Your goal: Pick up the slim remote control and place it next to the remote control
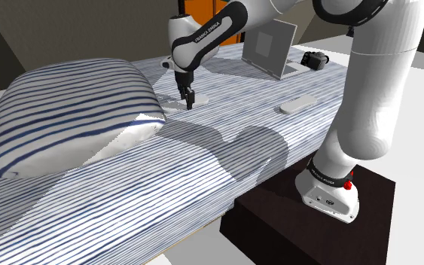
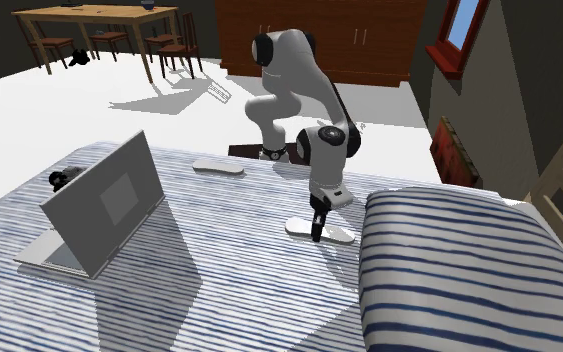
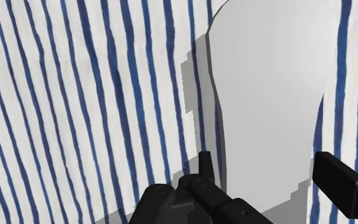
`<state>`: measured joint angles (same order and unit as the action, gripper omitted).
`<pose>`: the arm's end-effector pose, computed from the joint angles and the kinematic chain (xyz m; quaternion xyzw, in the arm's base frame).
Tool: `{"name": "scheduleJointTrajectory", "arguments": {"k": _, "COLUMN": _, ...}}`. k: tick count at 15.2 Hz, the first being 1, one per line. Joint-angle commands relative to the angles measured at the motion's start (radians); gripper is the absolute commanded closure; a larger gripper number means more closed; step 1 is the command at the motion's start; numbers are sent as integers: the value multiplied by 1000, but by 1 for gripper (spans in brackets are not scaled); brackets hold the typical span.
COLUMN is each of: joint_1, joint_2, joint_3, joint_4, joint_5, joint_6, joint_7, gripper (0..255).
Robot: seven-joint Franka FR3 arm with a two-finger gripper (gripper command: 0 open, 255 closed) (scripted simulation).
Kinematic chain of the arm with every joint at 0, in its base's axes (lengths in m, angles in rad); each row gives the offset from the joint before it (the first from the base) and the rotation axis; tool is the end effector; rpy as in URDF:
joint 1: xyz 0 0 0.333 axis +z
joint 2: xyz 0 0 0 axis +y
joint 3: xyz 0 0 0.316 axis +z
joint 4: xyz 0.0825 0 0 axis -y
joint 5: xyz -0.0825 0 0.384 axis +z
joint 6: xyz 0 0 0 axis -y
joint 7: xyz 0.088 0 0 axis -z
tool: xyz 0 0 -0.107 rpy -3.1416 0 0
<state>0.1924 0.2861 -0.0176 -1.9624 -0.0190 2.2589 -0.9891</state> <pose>0.5991 0.1057 0.3303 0.8318 0.5549 0.0009 0.0111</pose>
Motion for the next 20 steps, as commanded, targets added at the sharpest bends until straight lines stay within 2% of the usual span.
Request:
{"name": "scheduleJointTrajectory", "arguments": {"k": 1, "joint_1": 0, "joint_2": 0, "joint_3": 0, "joint_4": 0, "joint_5": 0, "joint_6": 0, "joint_7": 0, "gripper": 255}}
{"name": "scheduleJointTrajectory", "arguments": {"k": 18, "joint_1": 1, "joint_2": -94, "joint_3": 0, "joint_4": 97, "joint_5": 0, "joint_6": -191, "joint_7": -3, "gripper": 255}}
{"name": "scheduleJointTrajectory", "arguments": {"k": 20, "joint_1": -11, "joint_2": -117, "joint_3": -7, "joint_4": 73, "joint_5": 2, "joint_6": -189, "joint_7": -22, "gripper": 255}}
